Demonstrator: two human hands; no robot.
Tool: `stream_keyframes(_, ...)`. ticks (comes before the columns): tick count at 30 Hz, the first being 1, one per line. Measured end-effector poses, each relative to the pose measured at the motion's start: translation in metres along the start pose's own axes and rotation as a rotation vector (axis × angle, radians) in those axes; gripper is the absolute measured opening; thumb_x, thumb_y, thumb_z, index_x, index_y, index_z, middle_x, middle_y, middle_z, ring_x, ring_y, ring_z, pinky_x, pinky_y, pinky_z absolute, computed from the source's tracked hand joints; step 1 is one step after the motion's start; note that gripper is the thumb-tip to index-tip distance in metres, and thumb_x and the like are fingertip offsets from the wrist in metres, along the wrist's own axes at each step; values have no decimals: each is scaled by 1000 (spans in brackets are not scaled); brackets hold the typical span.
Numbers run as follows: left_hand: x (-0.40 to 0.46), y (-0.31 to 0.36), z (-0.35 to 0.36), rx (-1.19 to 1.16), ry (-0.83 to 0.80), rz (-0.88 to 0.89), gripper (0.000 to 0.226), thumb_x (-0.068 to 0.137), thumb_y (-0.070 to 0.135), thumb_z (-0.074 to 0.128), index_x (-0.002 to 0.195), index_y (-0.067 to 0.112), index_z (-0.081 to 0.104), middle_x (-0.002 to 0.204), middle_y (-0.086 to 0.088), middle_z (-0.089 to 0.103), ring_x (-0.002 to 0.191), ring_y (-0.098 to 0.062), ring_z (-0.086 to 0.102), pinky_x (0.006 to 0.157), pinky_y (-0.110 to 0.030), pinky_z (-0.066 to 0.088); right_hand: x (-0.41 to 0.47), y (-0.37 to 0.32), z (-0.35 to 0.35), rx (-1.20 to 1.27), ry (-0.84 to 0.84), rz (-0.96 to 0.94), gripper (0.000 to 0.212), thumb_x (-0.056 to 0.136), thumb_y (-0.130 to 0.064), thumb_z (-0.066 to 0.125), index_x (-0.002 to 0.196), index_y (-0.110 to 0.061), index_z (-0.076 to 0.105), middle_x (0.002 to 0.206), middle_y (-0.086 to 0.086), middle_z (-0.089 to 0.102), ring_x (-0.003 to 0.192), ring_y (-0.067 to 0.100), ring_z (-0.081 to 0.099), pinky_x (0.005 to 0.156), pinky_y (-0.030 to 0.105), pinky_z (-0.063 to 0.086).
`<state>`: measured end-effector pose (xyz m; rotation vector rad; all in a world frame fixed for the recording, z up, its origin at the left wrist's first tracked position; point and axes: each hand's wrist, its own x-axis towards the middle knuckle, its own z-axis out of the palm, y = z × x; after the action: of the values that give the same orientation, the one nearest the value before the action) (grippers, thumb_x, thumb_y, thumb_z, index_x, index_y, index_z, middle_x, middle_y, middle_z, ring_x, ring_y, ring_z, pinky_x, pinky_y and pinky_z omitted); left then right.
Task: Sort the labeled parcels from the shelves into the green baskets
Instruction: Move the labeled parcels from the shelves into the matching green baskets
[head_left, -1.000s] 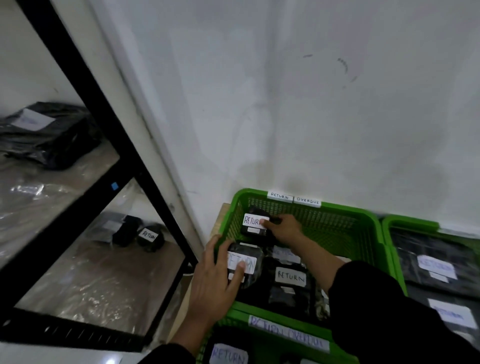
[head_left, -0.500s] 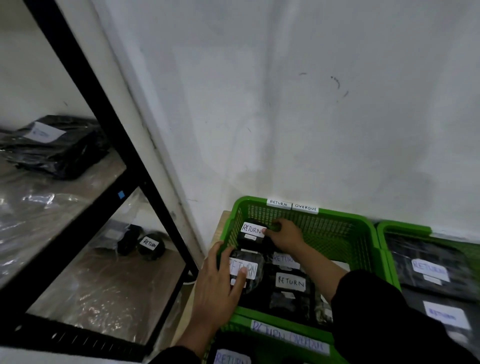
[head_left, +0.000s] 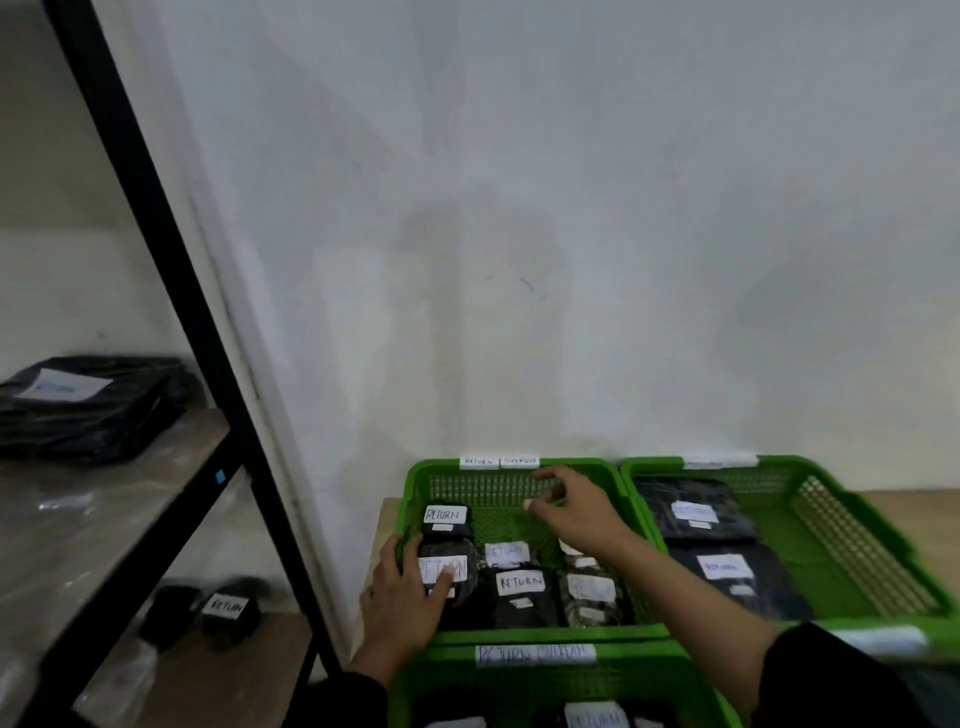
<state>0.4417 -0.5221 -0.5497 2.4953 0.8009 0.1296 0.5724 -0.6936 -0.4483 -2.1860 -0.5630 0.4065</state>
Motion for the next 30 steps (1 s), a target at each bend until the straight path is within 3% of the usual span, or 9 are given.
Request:
stream_keyframes(3,1,7,-32,-133,-37,46,64,92,53,40,146,26,19,153,-2,17,139,-25,27,110,-44,27,-33,-23,-11,30,53,-28,34,89,-24,64,121,-18,52,89,3,60,78,14,57,65,23,47)
stream_keyframes(6,-9,17,-74,-335,16,136,56,93,42,46,141,20,28,145,-5,34,134,-23,36,108,-38,31,-66,-45,-10,88,112,-35,32,89,-24,64,119,-19,54,91,5,62,85,19,62,66,22,48)
stream_keyframes(9,-27,25,-108,-504,20,210,46,94,33,49,134,16,35,137,-7,44,127,-22,43,102,-31,34,-97,-61,0,154,161,-41,29,89,-23,63,117,-20,55,90,6,62,93,22,65,75,29,50)
stream_keyframes(14,-69,28,-147,-639,-31,231,38,95,35,47,129,19,39,111,0,56,103,-18,52,86,-26,36,-149,-82,23,200,195,-47,23,89,-20,63,111,-21,57,81,4,57,80,21,62,60,24,48)
stream_keyframes(20,-123,4,-173,-723,-93,317,23,93,34,50,115,30,44,101,4,60,102,-19,61,89,-32,45,-213,-107,32,140,210,-86,12,89,-22,63,101,-21,61,75,4,64,71,14,64,73,41,55)
stream_keyframes(23,-159,-15,-186,-719,-81,353,16,94,31,50,109,31,46,100,2,63,94,-15,64,86,-34,46,-253,-121,37,117,214,-106,16,90,-22,62,105,-19,61,82,10,64,66,5,63,66,28,51)
stream_keyframes(26,-204,-42,-192,-719,-65,350,10,95,28,49,104,31,48,96,0,65,87,-13,64,81,-32,45,-302,-126,51,130,220,-119,14,89,-22,62,103,-22,60,91,16,67,72,9,67,63,21,47)
stream_keyframes(30,-268,-82,-191,-728,-79,312,8,95,27,48,102,29,51,99,-5,64,84,-14,62,77,-29,45,-367,-122,87,160,224,-90,15,88,-19,64,103,-17,62,76,5,62,63,4,65,57,19,43)
